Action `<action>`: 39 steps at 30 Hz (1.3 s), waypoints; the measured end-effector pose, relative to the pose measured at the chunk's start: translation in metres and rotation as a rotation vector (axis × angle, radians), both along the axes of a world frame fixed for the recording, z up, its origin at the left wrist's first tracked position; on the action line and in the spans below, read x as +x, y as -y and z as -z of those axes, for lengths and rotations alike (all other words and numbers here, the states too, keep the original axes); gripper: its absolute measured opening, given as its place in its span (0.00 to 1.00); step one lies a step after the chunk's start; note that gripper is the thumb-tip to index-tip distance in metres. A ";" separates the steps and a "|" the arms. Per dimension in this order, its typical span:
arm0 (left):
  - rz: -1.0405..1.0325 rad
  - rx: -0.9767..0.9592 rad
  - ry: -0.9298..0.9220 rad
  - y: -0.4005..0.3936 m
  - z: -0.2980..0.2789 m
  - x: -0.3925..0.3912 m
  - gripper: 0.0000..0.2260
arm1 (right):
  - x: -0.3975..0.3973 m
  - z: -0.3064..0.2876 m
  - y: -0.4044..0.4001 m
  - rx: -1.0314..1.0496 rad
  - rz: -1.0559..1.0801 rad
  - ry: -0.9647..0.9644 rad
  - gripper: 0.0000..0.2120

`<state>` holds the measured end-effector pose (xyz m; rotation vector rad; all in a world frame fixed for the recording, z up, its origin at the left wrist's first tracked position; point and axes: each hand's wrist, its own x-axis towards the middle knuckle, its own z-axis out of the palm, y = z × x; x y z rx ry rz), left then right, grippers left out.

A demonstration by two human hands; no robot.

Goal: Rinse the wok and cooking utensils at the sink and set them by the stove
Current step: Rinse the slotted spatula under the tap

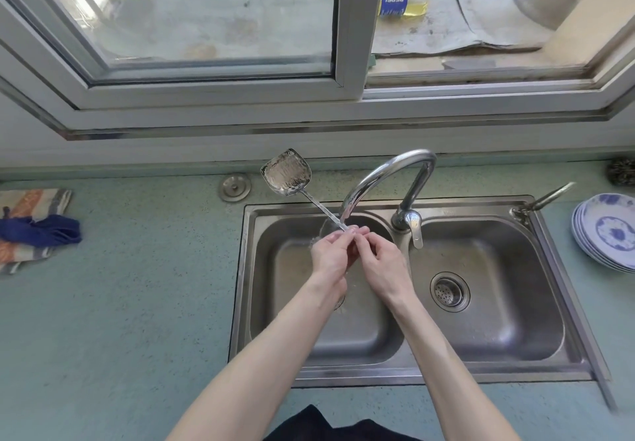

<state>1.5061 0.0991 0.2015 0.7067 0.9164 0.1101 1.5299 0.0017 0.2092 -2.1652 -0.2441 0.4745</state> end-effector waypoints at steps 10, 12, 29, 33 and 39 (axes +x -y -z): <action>-0.113 0.012 -0.090 -0.037 0.001 0.027 0.10 | -0.012 -0.003 0.023 0.086 -0.004 -0.062 0.16; -0.187 0.012 -0.125 -0.052 0.001 0.031 0.08 | -0.013 -0.006 0.034 0.120 -0.023 -0.065 0.16; -0.268 0.006 -0.100 -0.059 0.015 0.014 0.12 | 0.025 0.007 0.052 -0.043 -0.117 -0.048 0.19; -0.131 -0.015 -0.039 -0.026 0.012 0.010 0.09 | 0.026 0.005 0.014 -0.082 -0.114 0.024 0.20; -0.147 -0.012 -0.008 -0.006 0.018 0.002 0.04 | 0.016 0.009 -0.004 -0.139 -0.023 0.084 0.23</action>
